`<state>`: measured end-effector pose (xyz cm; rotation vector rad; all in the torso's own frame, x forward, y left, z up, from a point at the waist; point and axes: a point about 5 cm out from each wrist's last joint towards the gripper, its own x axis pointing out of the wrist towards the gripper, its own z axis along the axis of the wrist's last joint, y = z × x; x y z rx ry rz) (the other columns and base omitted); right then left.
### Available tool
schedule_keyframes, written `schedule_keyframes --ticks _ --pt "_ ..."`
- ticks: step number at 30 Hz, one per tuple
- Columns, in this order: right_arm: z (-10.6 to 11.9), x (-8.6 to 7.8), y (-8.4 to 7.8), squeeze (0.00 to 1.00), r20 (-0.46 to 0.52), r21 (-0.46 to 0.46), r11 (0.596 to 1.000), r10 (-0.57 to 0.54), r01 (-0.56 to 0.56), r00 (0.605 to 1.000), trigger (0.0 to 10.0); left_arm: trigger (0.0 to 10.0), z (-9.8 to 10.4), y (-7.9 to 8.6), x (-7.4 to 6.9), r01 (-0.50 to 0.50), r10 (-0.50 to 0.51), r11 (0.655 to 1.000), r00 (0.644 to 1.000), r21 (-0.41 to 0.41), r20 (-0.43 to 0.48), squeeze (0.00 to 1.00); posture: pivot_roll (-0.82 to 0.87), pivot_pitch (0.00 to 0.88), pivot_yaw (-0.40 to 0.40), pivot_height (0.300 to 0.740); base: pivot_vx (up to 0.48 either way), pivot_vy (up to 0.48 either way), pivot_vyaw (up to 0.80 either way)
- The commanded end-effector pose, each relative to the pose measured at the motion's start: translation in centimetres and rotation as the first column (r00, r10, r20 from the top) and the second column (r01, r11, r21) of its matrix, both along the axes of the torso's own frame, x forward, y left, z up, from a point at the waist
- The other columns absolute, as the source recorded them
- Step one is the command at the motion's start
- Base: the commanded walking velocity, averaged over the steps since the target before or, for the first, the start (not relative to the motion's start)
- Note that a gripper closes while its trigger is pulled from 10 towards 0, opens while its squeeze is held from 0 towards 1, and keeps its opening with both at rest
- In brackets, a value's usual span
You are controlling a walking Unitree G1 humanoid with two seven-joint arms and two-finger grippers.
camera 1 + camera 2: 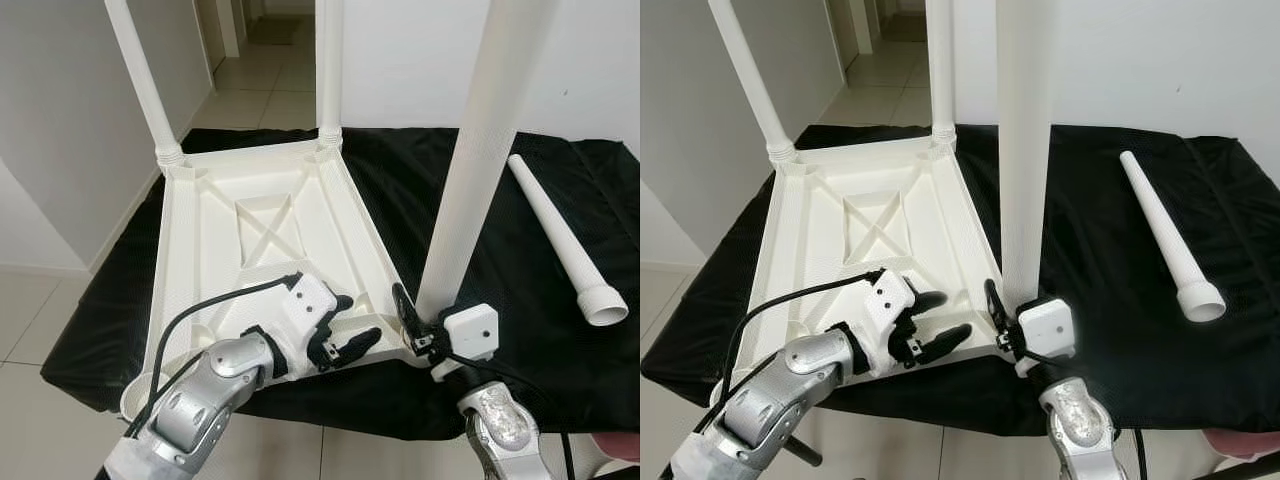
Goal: Building children table
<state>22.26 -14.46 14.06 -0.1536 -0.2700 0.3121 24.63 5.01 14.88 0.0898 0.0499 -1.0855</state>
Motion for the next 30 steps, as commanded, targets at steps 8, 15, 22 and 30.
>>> schedule_keyframes --ticks 8,15,22,30 --pt "-3.1 0.2 0.1 0.00 -0.229 0.147 0.989 0.027 0.008 0.973 10.0 10.0 0.2 -0.1 -0.5 0.090 -0.090 0.996 0.996 0.012 -0.003 0.00 -0.11 0.066 0.085 0.740 0.000 0.000 0.00" --pt "-3.0 0.4 0.2 0.00 -0.239 0.163 0.987 0.041 -0.001 0.970 10.0 10.0 0.2 -0.1 -0.4 0.088 -0.088 0.996 0.996 0.015 0.003 0.00 -0.11 0.071 0.087 0.740 0.000 0.000 0.00" --pt "-3.0 0.3 0.2 0.00 -0.243 0.159 0.987 0.048 -0.009 0.969 10.0 10.0 0.3 -0.1 -0.4 0.081 -0.081 0.997 0.997 0.016 0.004 0.00 -0.11 0.082 0.086 0.740 0.000 0.000 0.00" --pt "-2.2 -0.6 0.5 0.00 -0.125 0.024 0.998 0.064 -0.062 0.990 10.0 10.0 0.2 -0.1 -0.6 0.088 -0.088 0.996 0.996 0.016 -0.001 0.00 -0.10 0.080 0.086 0.740 0.000 0.000 0.00"
